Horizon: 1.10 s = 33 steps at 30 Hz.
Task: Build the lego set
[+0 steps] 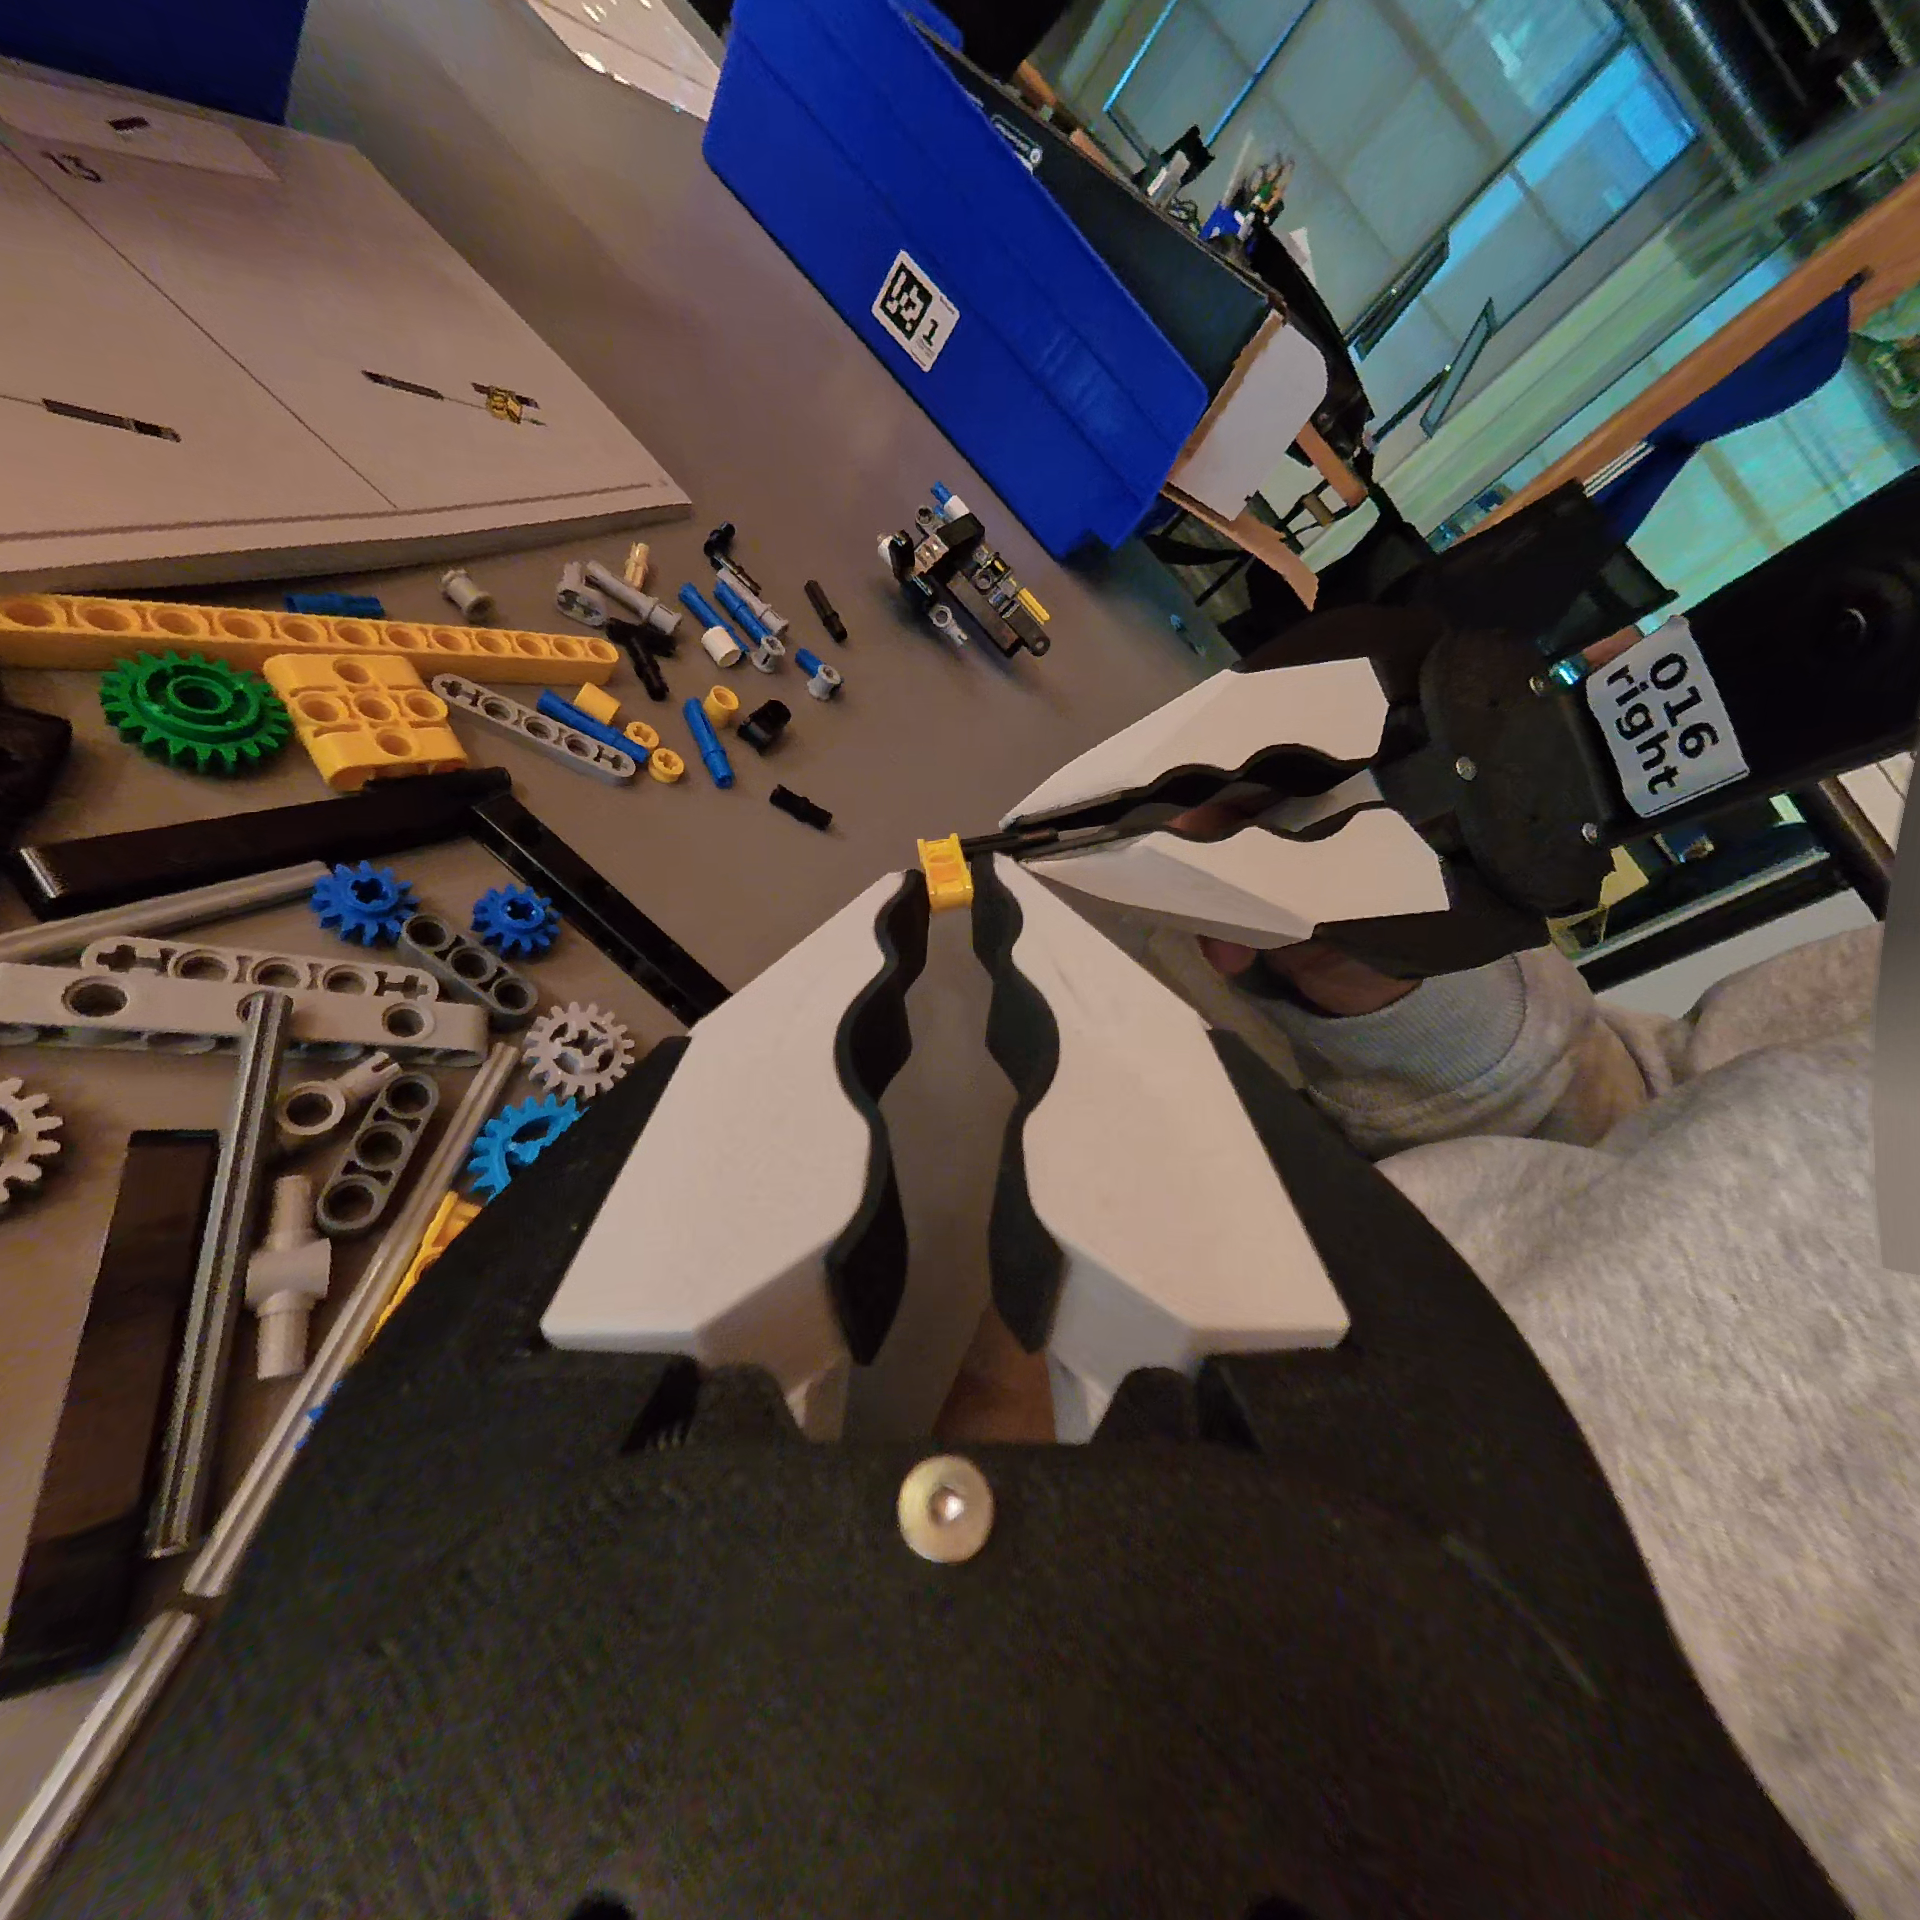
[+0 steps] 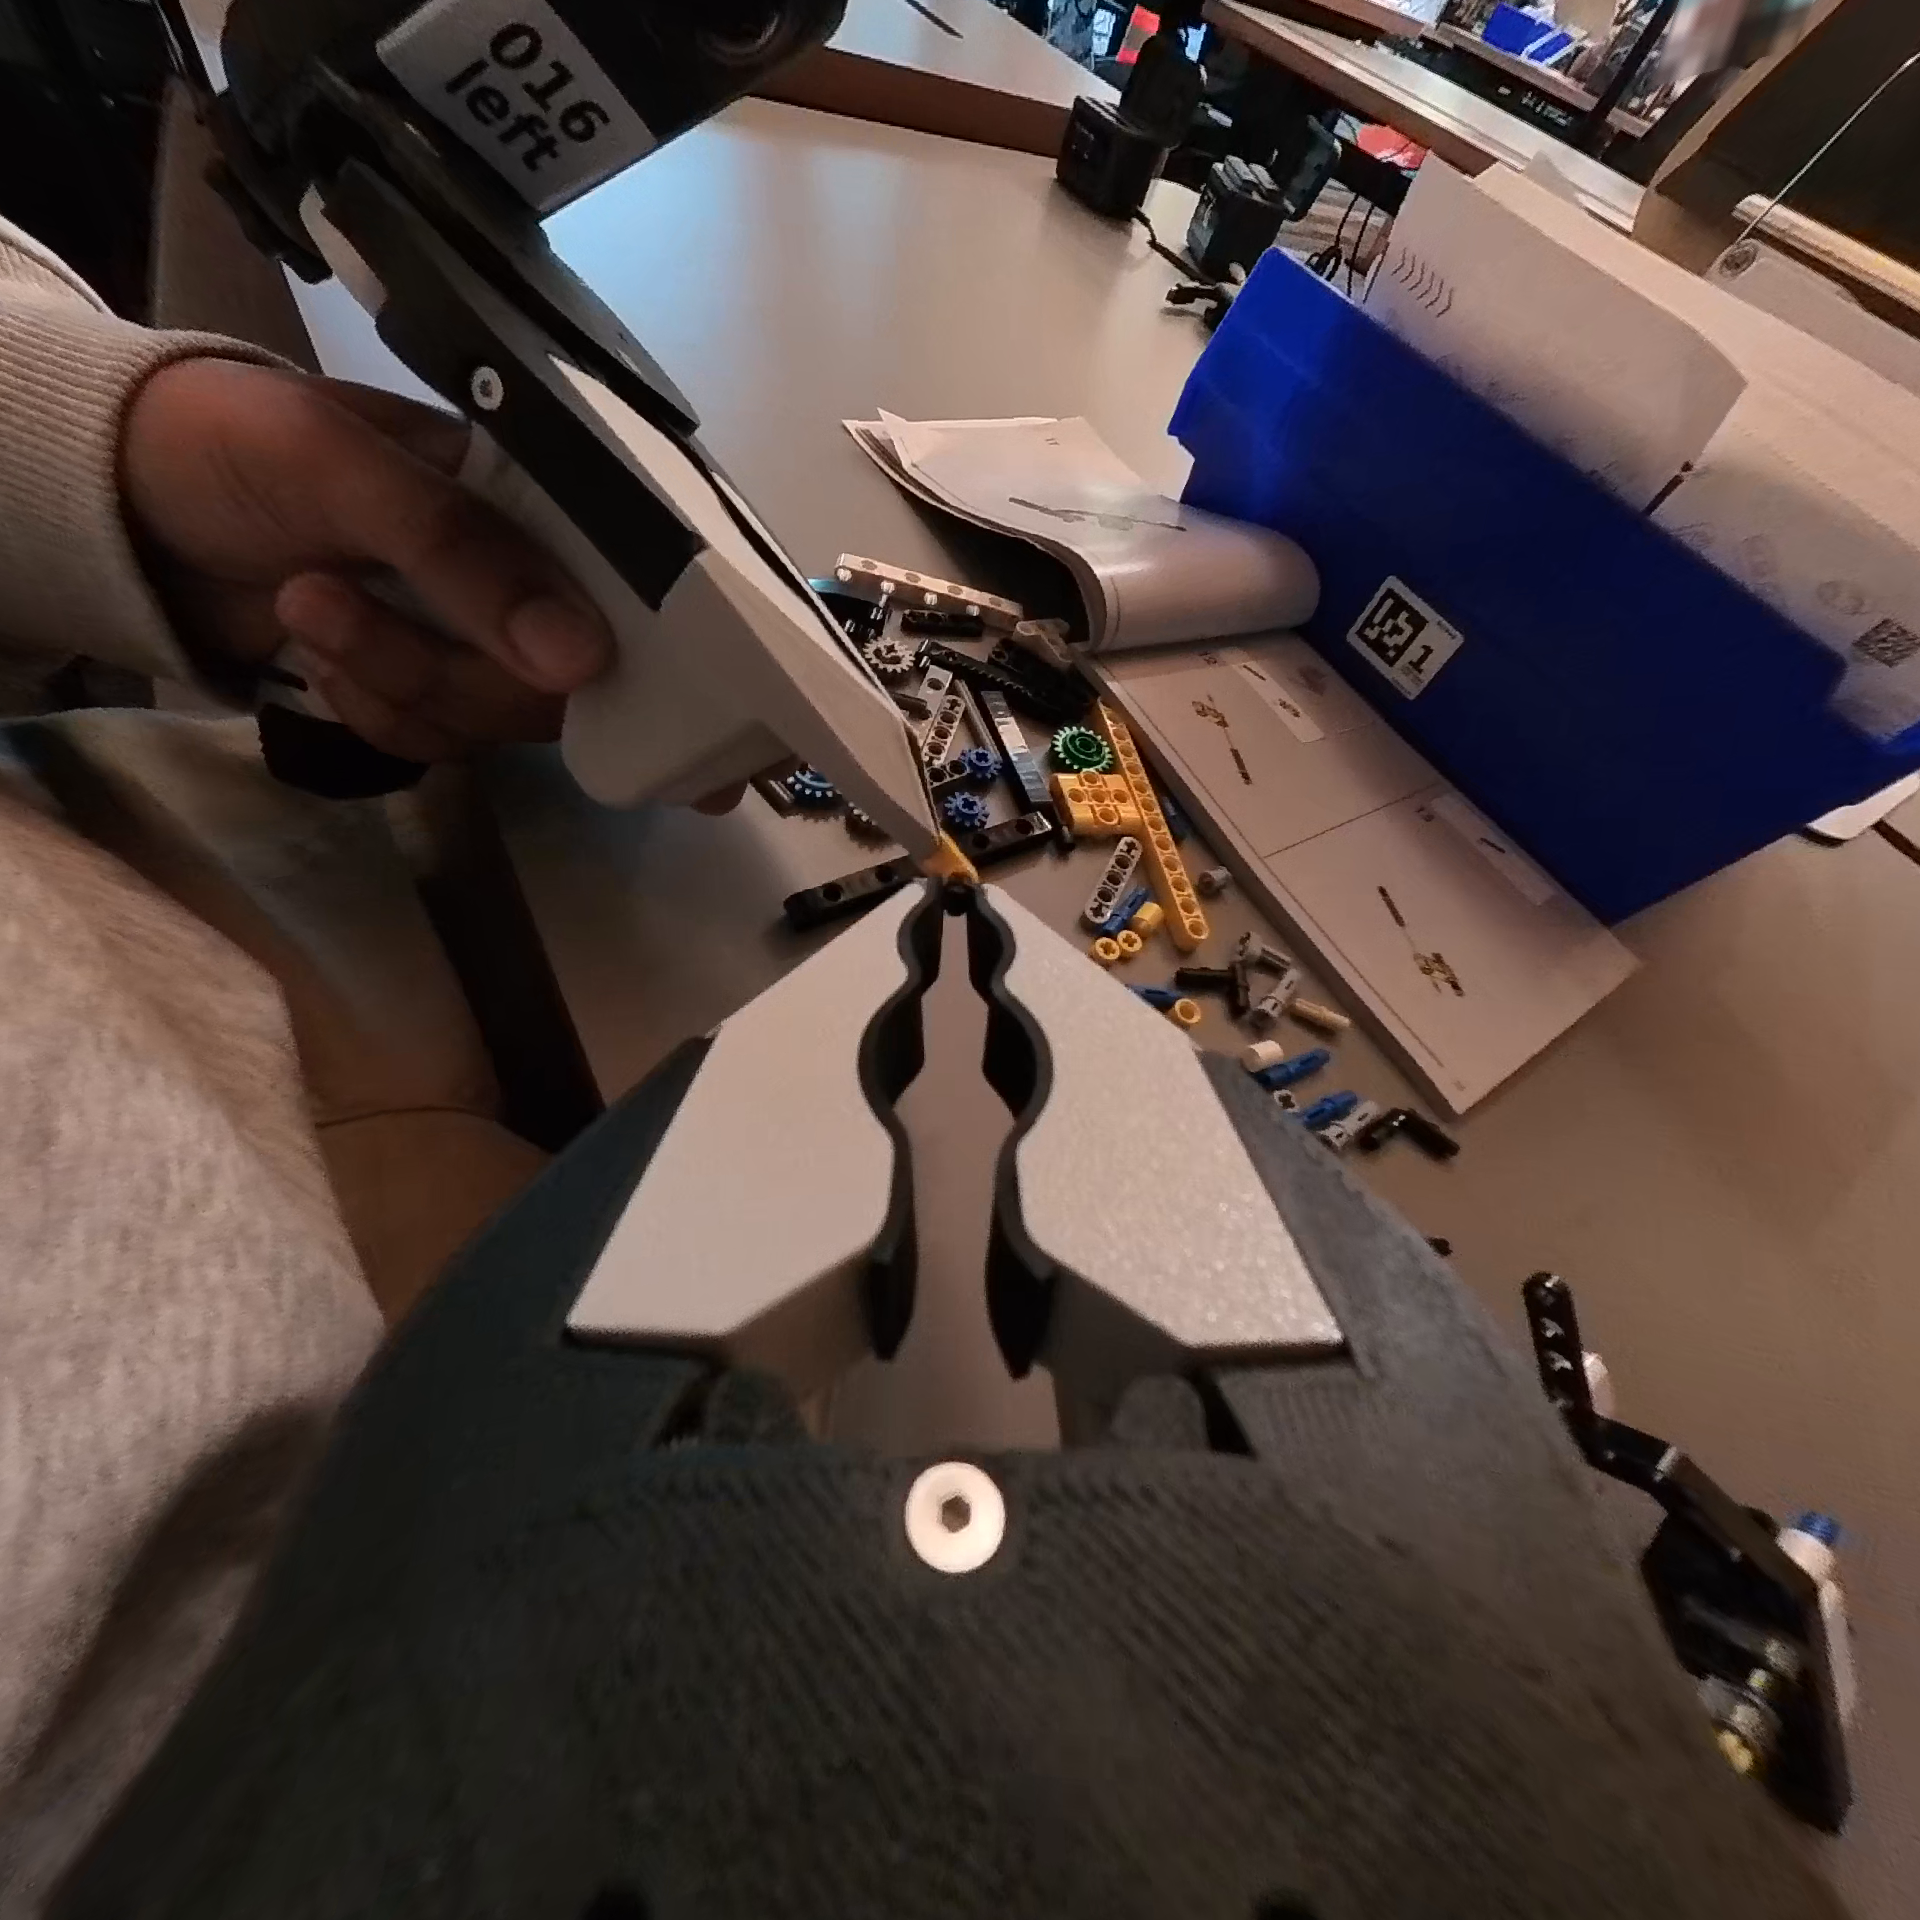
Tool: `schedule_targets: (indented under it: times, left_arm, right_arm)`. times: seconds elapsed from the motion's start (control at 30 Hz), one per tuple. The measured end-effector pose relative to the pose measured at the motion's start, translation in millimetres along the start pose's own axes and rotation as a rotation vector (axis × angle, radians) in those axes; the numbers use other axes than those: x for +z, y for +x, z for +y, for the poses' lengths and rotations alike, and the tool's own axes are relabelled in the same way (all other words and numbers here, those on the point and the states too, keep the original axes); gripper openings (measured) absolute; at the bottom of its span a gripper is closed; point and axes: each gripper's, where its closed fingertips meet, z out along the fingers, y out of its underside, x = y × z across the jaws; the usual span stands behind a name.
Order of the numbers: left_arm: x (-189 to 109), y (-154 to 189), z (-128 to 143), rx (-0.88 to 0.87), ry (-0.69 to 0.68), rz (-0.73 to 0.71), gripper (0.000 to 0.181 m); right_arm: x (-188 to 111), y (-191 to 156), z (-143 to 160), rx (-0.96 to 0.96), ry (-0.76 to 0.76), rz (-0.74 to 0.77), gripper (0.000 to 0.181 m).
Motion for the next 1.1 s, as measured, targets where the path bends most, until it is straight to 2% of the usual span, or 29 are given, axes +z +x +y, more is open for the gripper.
schedule_targets:
  times: [0.03, 0.3, 0.33, 0.37, 0.4, 0.5, 0.57, 0.67, 0.93, 1.1]
  left_arm:
    - [-0.1, 0.3, -0.4, -0.002, 0.002, 0.004, 0.009]
    - [-2.3, 1.0, -10.2, 0.055, 0.042, -0.003, 0.01]
    - [-3.0, 1.3, -11.4, 0.074, 0.049, -0.01, 0.009]
    - [-3.6, -0.3, -12.2, 0.088, 0.056, -0.024, 0.009]
    - [-4.2, -1.5, -12.8, 0.098, 0.066, -0.031, 0.009]
    - [-7.4, 2.0, -18.6, 0.095, 0.111, 0.002, 0.009]
    - [-9.6, 6.7, -21.2, 0.102, 0.134, 0.034, 0.009]
    - [-13.3, 18.2, -24.2, 0.147, 0.166, 0.092, 0.009]
    - [-21.9, 38.2, -25.3, 0.26, 0.201, 0.178, 0.008]
    - [-28.7, 45.3, -27.7, 0.296, 0.221, 0.215, 0.008]
  right_arm:
    - [-0.1, 0.0, -0.3, 0.001, 0.004, 0.0, 0.003]
    - [0.5, 5.3, -11.7, 0.029, 0.073, 0.055, 0.004]
    - [0.4, 5.4, -13.7, 0.042, 0.088, 0.056, 0.005]
    - [-0.8, 5.8, -16.6, 0.065, 0.11, 0.051, 0.014]
    - [-2.6, 5.9, -19.8, 0.098, 0.138, 0.033, 0.025]
    - [-10.6, 12.8, -27.5, 0.266, 0.231, -0.031, 0.033]
    - [-15.0, 15.0, -31.9, 0.404, 0.292, -0.109, 0.035]
    - [-17.1, 7.8, -34.0, 0.547, 0.332, -0.261, 0.029]
    - [-24.7, -10.8, -47.1, 0.604, 0.392, -0.448, 0.036]
    - [-28.5, -15.4, -50.0, 0.625, 0.403, -0.51, 0.032]
